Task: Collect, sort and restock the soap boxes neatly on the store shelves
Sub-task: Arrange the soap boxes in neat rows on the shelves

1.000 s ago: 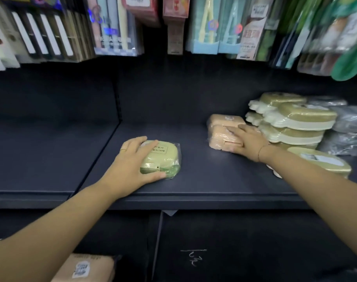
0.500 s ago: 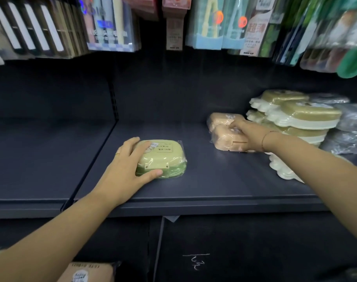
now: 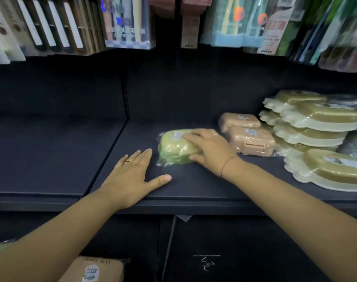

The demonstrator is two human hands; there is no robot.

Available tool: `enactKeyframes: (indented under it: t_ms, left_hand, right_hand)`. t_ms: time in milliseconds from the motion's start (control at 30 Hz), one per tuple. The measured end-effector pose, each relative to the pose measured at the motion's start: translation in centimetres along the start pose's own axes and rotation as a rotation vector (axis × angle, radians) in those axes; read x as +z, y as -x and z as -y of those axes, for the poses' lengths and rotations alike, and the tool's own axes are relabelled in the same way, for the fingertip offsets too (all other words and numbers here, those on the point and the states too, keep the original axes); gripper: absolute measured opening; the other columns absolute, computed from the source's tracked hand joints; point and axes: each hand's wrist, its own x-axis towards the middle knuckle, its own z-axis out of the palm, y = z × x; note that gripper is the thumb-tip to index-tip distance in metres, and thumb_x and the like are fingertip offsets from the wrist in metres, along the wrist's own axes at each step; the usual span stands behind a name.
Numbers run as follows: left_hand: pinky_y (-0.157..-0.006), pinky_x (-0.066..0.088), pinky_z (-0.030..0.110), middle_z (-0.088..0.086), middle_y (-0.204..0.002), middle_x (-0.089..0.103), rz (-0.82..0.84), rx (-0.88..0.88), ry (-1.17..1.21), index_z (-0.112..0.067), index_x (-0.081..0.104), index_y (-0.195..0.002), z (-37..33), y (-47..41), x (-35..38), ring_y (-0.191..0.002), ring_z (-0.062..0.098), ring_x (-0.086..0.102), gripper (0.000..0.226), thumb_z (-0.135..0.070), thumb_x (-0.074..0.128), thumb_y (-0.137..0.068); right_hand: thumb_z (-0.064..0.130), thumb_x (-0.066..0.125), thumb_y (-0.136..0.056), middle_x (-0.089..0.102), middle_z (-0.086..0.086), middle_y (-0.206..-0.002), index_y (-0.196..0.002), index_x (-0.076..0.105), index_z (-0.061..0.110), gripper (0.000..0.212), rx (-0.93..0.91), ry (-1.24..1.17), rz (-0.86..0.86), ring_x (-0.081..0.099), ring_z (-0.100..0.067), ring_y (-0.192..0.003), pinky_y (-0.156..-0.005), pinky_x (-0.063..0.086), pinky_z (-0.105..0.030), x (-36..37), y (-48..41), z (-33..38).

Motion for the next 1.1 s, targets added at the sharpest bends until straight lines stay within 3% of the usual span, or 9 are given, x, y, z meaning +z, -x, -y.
enactKeyframes:
  t_ms: [67,233,467,567,667,800,933,1000,1100]
  left_hand:
    - [-0.121,-0.008,0.03,-0.011,-0.163,-0.007,0.041,0.003,-0.085,-0.025,-0.002,-0.157,0.5,-0.2,0.1,-0.148,0.003,-0.011,0.113,-0.093,0.003,-0.067]
    - [-0.121,-0.009,0.03,-0.014,-0.162,-0.008,0.024,0.022,-0.09,-0.025,-0.001,-0.157,0.6,-0.4,0.2,-0.147,0.001,-0.013,0.114,-0.092,-0.001,-0.064]
    - [-0.121,-0.008,0.031,-0.012,-0.163,-0.004,0.025,0.002,-0.062,-0.023,0.003,-0.157,0.3,0.0,-0.1,-0.148,0.003,-0.01,0.103,-0.083,0.012,-0.073]
    - [-0.122,-0.003,0.029,-0.008,-0.164,0.006,-0.018,0.025,-0.011,-0.02,0.012,-0.157,0.3,0.5,-0.3,-0.15,0.007,-0.001,0.09,-0.075,0.023,-0.087]
    - [-0.119,0.004,0.024,-0.004,-0.161,0.023,-0.097,0.137,0.083,-0.019,0.028,-0.153,1.1,2.3,-0.5,-0.148,0.009,0.013,0.074,-0.064,0.033,-0.094]
    - [-0.109,0.027,0.026,-0.002,-0.135,0.055,-0.351,0.34,-0.031,-0.018,0.056,-0.134,6.4,9.6,-0.6,-0.128,0.013,0.044,0.059,-0.059,0.04,-0.095]
    - [-0.089,0.037,0.028,-0.005,-0.112,0.06,-0.423,0.198,-0.071,-0.018,0.064,-0.119,14.8,18.2,0.6,-0.103,0.014,0.053,0.059,-0.065,0.039,-0.093]
    - [-0.1,0.036,0.031,-0.004,-0.124,0.056,-0.278,0.028,-0.048,-0.019,0.06,-0.127,18.5,19.8,1.2,-0.117,0.017,0.052,0.086,-0.086,0.032,-0.08]
    - [-0.118,0.017,0.037,-0.002,-0.152,0.035,-0.029,-0.187,-0.033,-0.022,0.034,-0.149,21.7,19.5,1.7,-0.143,0.02,0.026,0.133,-0.106,0.023,-0.047]
  right_hand:
    - [0.025,0.059,-0.094,0.032,-0.001,-0.152,-0.149,0.034,0.027,0.061,0.107,0.025,-0.053,0.029,-0.027,-0.137,-0.111,0.03,-0.037,0.6,-2.0,-1.9]
    - [0.018,0.054,-0.097,0.03,-0.008,-0.153,-0.15,0.031,0.018,0.058,0.289,0.065,-0.116,0.026,-0.029,-0.141,-0.111,0.027,-0.038,2.2,-6.2,-4.9]
    - [0.021,0.05,-0.099,0.033,-0.016,-0.151,-0.15,0.027,0.011,0.058,0.314,0.196,-0.076,0.028,-0.032,-0.14,-0.113,0.023,-0.039,2.6,-8.0,-5.1]
    - [0.031,0.047,-0.099,0.02,-0.017,-0.157,-0.153,0.018,0.014,0.064,0.349,0.17,-0.032,0.019,-0.031,-0.145,-0.118,0.012,-0.042,1.8,-6.8,-3.6]
    - [0.031,0.048,-0.099,0.016,-0.017,-0.159,-0.153,0.018,0.011,0.065,0.223,-0.091,-0.15,0.015,-0.031,-0.146,-0.118,0.012,-0.039,1.1,-3.4,2.0]
    - [0.036,0.047,-0.096,0.044,-0.007,-0.141,-0.138,0.047,0.011,0.049,-0.151,-0.456,-0.279,0.036,-0.019,-0.134,-0.115,0.025,-0.032,1.6,6.3,12.6]
    - [0.049,0.051,-0.086,0.044,0.008,-0.129,-0.13,0.053,0.02,0.053,-0.301,-0.53,0.013,0.042,-0.011,-0.121,-0.107,0.032,-0.025,6.9,13.3,19.5]
    - [0.063,0.056,-0.079,0.029,0.012,-0.141,-0.144,0.038,0.027,0.077,-0.212,-0.511,0.235,0.029,-0.009,-0.131,-0.113,0.026,-0.029,10.0,13.8,21.1]
    - [0.066,0.069,-0.072,0.011,0.008,-0.153,-0.152,0.013,0.033,0.103,-0.049,-0.482,0.438,0.012,-0.016,-0.142,-0.117,0.015,-0.033,14.0,12.9,22.0]
